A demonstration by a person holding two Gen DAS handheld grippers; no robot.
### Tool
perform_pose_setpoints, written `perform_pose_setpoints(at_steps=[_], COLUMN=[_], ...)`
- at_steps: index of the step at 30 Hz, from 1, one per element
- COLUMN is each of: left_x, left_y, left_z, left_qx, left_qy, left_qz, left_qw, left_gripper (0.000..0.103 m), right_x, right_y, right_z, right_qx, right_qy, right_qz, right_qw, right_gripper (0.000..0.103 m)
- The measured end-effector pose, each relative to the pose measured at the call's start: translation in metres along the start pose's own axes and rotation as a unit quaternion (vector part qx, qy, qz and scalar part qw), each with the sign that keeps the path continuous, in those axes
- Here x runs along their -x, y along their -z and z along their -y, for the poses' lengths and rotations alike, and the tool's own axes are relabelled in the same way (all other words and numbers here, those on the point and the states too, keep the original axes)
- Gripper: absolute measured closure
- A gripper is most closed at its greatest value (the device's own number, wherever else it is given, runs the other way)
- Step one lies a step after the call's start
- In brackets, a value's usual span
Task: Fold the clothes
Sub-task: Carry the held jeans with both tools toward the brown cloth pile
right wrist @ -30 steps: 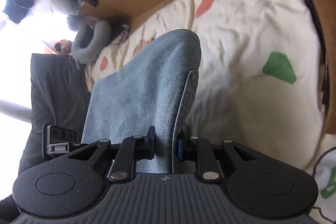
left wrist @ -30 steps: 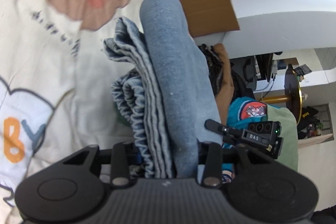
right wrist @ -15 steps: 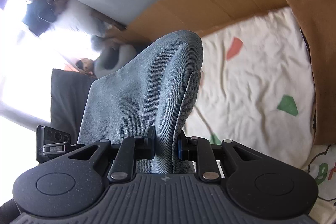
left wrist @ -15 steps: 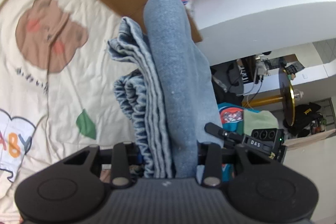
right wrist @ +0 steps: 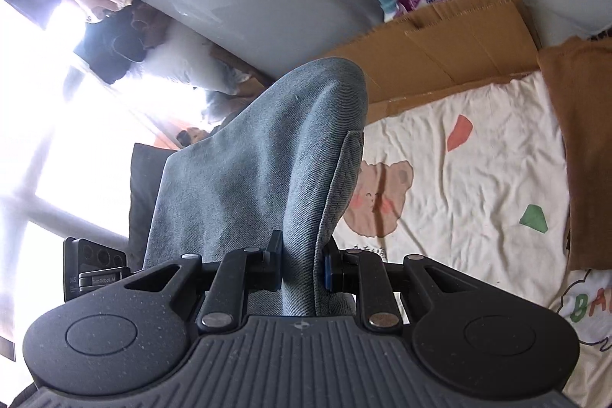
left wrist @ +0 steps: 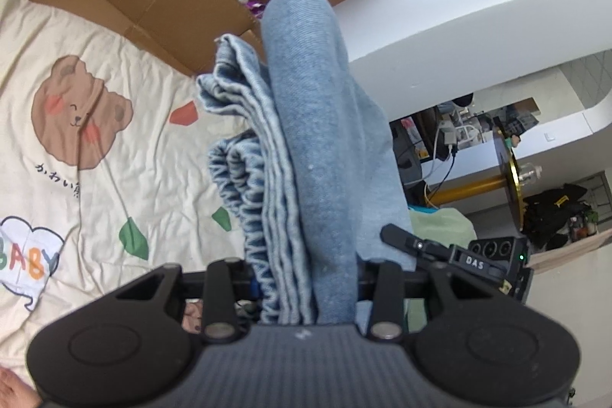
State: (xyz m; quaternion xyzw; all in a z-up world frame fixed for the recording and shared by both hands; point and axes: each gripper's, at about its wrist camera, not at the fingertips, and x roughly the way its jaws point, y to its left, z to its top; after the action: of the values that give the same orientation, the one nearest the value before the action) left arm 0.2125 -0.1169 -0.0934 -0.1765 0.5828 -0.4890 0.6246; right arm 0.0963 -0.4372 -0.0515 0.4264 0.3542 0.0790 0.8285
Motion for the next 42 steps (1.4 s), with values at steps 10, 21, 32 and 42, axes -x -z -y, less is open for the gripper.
perform_pose_setpoints(at_steps=[10,21,32,42], left_x=[0.036,0.059,0.060,0.035], left_y=[0.001,0.008,0.013,0.022], left_z=[0.066,0.124,0.165,0.178], left_qx=[-0.018,-0.038,-0.061,-0.074], left_qy=[-0.003,0.012,0.030,0.045], left_qz=[0.022,0.050,0.062,0.041], left_qw=[0.9996,0.9980,0.9958,0.9954], left_gripper=[0.063,0.063,0.063,0.063], right_x=[0.053,0.115,0.164,0.193], right_y=[-0.020,-0.036,-0.043,-0.028], right_z=[-0.056,-0.104,-0.130,-0.109], right_qx=[0.015,0.032,0.055,0.045], right_qy=[0.001,-0.001,0.003,0.013], right_qz=[0.020,0.045,0.070,0.092], right_qw=[1.000,0.998,0.996,0.995], right_gripper=[0.084,0.084,0.084,0.084])
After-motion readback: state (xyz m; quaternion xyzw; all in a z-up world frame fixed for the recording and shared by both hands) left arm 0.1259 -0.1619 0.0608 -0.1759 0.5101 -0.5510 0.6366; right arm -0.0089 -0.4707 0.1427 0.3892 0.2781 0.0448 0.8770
